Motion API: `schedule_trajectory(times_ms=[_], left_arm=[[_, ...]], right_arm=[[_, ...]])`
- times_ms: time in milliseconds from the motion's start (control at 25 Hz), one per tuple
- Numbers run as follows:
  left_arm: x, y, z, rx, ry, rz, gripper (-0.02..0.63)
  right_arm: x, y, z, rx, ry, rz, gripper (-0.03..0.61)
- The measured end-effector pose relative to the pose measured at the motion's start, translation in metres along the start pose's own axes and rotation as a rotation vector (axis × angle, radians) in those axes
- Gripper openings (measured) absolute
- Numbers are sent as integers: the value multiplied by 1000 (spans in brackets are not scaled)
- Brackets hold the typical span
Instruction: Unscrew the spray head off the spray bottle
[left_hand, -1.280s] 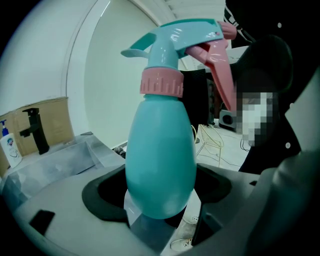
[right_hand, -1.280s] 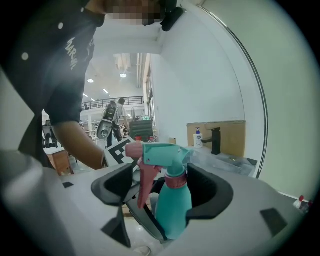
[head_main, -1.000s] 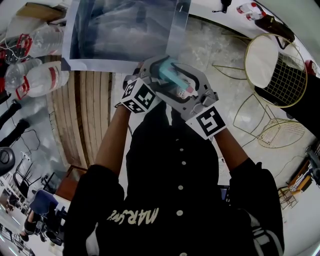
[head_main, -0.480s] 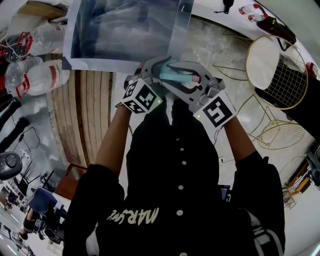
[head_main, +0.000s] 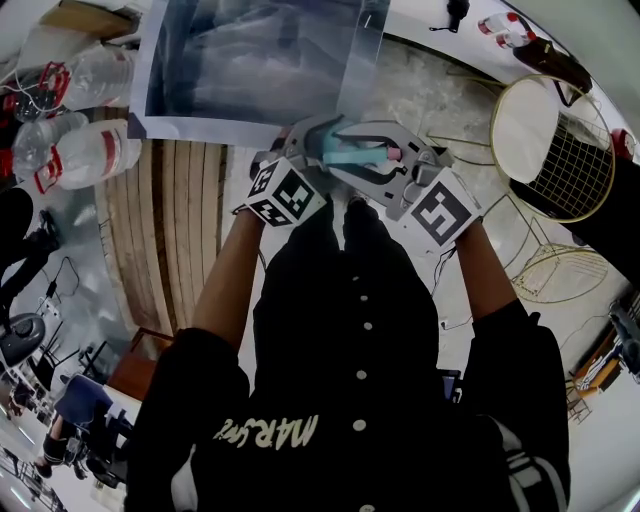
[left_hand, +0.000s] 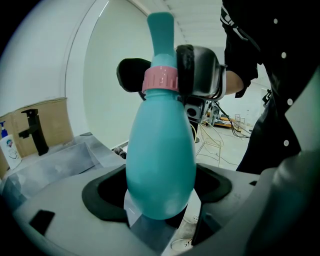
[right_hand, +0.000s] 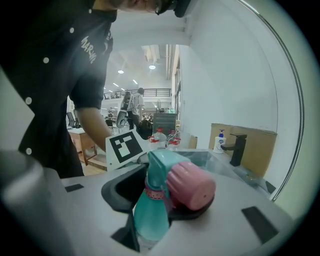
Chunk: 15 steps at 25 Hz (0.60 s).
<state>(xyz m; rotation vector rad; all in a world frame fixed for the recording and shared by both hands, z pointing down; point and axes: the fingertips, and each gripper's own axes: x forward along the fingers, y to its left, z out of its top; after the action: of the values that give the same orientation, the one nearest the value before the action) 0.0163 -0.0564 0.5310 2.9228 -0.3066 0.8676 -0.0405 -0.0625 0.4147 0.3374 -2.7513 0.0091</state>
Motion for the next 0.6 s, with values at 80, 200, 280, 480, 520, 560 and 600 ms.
schedule_trajectory(times_ms=[80,200,280,480,520,560,600], left_arm=[[0,-1,0,0,2,1,403],[0,-1,0,-3,1,0,405],[0,0,0,-3,0,-5,405],[-1,0,-1,-7,-15,-21,404],[-1,0,-1,-8,-17,-23,405],[-2,0,-1,-10,-18,-23,405],[-2,-1,-2,-10,-19,-23,404]], right_arm=[[-1,1,0,-1,-8,8,161],[-1,2,0,-18,-16,37,161],[0,3,1,-48,-24,74,161],[-5,5,9,-64,-76,187,161],[-6,3,8,-63,-71,193,161],[-6,2,8,-67,-61,193,161],[-6,1,7,-68,-54,192,161]])
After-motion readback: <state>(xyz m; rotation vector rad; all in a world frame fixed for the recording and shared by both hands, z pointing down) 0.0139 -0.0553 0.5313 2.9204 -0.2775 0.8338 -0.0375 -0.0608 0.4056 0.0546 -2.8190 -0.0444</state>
